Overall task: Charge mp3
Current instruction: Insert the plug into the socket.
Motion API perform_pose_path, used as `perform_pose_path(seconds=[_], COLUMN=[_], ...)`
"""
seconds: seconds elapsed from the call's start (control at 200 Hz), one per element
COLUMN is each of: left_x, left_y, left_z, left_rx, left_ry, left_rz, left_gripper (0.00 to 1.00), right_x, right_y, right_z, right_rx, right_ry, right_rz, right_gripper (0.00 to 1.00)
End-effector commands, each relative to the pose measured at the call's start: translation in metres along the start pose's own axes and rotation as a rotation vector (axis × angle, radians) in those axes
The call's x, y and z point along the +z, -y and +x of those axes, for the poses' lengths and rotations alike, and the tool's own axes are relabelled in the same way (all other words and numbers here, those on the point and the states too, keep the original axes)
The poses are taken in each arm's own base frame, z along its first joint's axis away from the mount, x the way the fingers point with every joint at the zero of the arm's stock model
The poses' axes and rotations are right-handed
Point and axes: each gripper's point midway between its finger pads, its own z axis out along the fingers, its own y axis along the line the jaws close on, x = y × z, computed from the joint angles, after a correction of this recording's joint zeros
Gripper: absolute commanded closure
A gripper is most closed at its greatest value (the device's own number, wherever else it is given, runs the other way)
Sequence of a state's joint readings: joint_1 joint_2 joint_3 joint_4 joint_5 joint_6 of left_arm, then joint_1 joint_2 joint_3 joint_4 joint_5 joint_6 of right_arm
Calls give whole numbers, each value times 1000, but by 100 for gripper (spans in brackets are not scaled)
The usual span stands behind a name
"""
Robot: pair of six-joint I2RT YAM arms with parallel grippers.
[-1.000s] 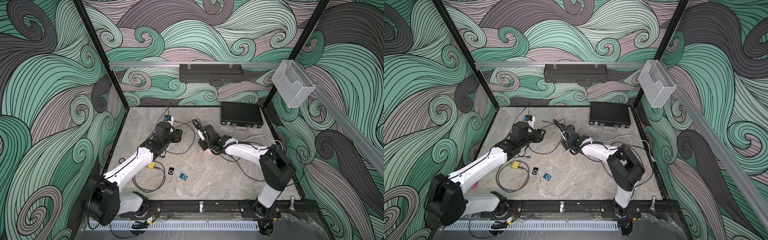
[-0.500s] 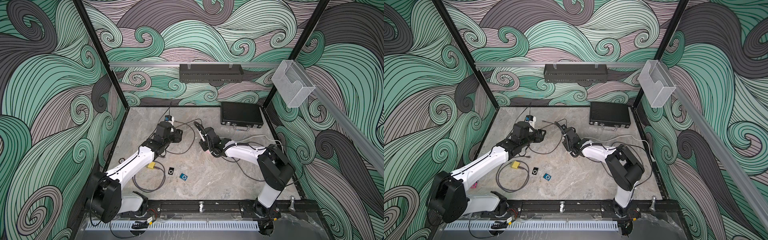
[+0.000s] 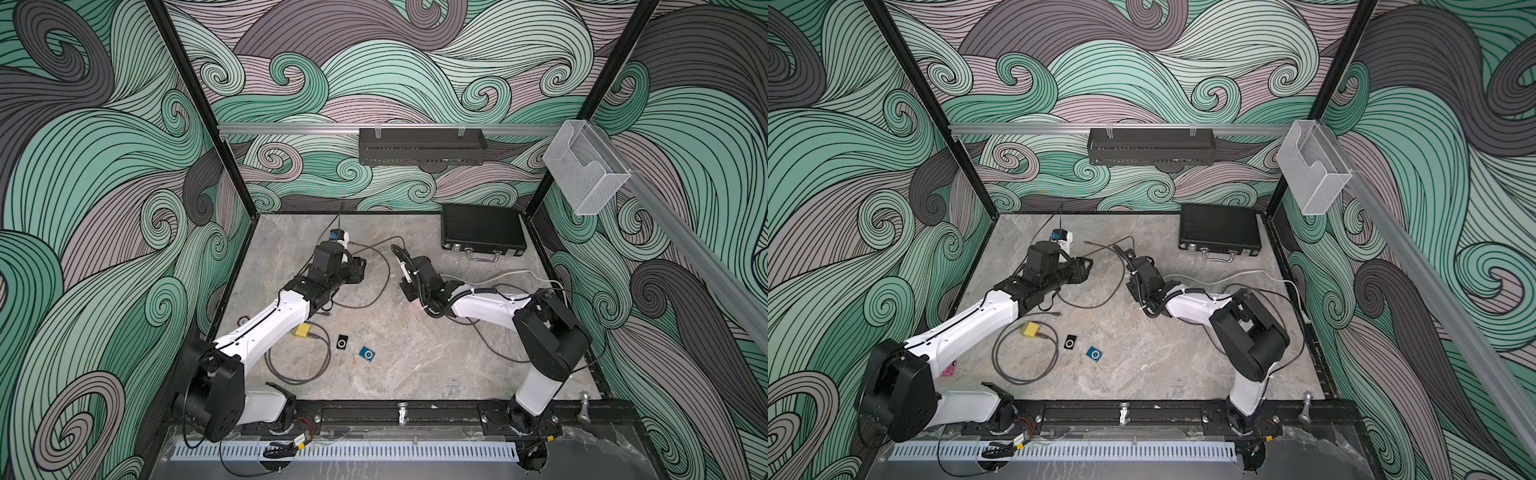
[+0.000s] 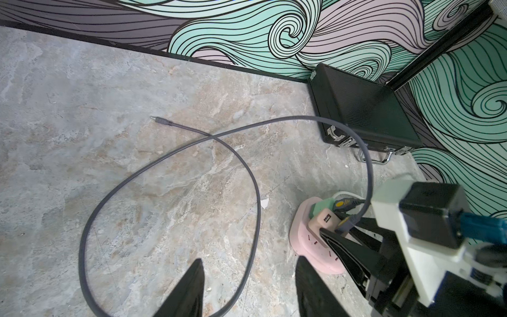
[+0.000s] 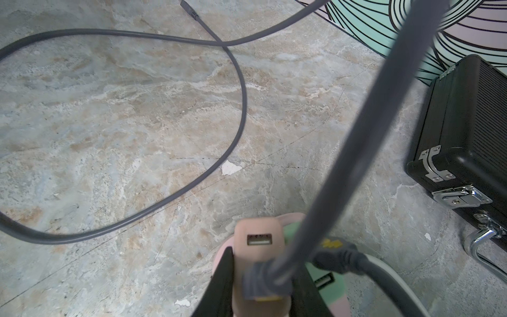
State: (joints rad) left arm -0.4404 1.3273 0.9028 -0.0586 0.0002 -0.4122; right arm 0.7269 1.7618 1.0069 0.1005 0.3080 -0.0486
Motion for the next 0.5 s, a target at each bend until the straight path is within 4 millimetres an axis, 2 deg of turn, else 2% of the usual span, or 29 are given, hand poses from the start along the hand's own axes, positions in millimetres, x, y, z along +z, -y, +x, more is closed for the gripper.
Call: perform_pose_path(seconds=[0.0,0.495], left_x=[-2,0], left_y=[8,8], left_z=[-15,-10], left_rx=[-7,-19], left_ry=[24,3], left_rz=[26,36], left_gripper=[48,49], right_x=[4,-10], right_y=[3,12], right_z=[24,8], right_rx=[-12,70], right_ry=[-51,99], right_rz=[9,-1], right_gripper=[100,100])
